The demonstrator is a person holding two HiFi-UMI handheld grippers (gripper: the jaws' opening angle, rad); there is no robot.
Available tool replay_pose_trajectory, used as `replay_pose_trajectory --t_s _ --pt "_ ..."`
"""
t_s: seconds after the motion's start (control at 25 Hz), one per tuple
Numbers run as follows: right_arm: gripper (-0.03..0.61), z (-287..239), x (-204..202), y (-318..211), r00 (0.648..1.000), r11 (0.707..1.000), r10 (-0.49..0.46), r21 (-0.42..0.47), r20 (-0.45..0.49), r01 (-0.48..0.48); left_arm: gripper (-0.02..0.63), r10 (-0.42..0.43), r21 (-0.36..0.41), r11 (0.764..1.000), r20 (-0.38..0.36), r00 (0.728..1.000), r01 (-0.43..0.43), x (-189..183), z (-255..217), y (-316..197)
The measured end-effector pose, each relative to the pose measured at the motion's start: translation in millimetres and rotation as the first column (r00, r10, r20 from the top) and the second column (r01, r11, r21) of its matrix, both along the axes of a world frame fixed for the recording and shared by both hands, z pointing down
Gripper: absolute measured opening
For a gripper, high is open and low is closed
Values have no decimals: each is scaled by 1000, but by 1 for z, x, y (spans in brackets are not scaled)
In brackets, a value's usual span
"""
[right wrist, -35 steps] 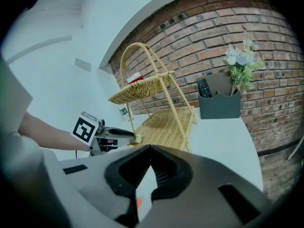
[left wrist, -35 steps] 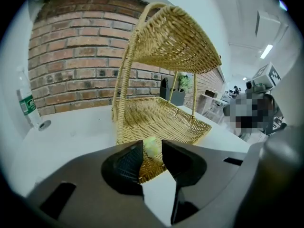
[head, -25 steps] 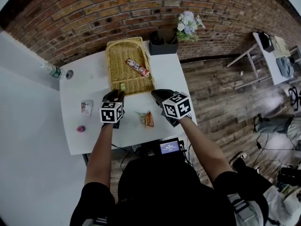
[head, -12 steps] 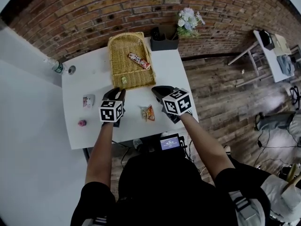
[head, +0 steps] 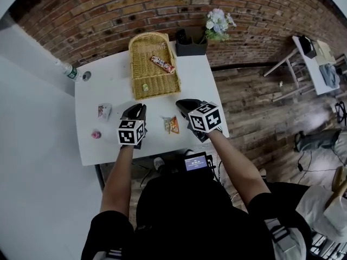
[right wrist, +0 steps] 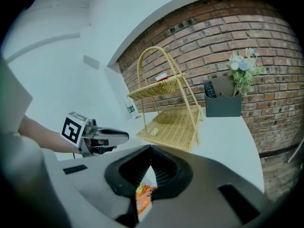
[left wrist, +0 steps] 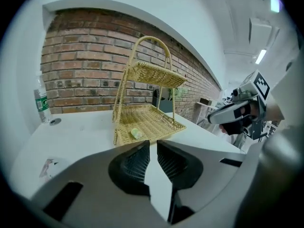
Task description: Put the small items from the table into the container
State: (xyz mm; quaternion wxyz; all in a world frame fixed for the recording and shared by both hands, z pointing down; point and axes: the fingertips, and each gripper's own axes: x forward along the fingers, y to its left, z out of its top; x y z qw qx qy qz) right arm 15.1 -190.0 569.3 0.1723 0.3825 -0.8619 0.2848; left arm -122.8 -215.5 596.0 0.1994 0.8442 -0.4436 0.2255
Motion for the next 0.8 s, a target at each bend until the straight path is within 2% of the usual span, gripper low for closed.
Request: replay_pose_trajectory --t_s 0.28,0.8 --pt "14 -3 -1 16 1000 1000 4 4 1 -4 9 7 27 1000 -35 999 -6 7 -14 19" --pt "14 -1 2 29 1000 1000 24 5 6 -24 8 44 47 998 -96 994 -40 20 -22 41"
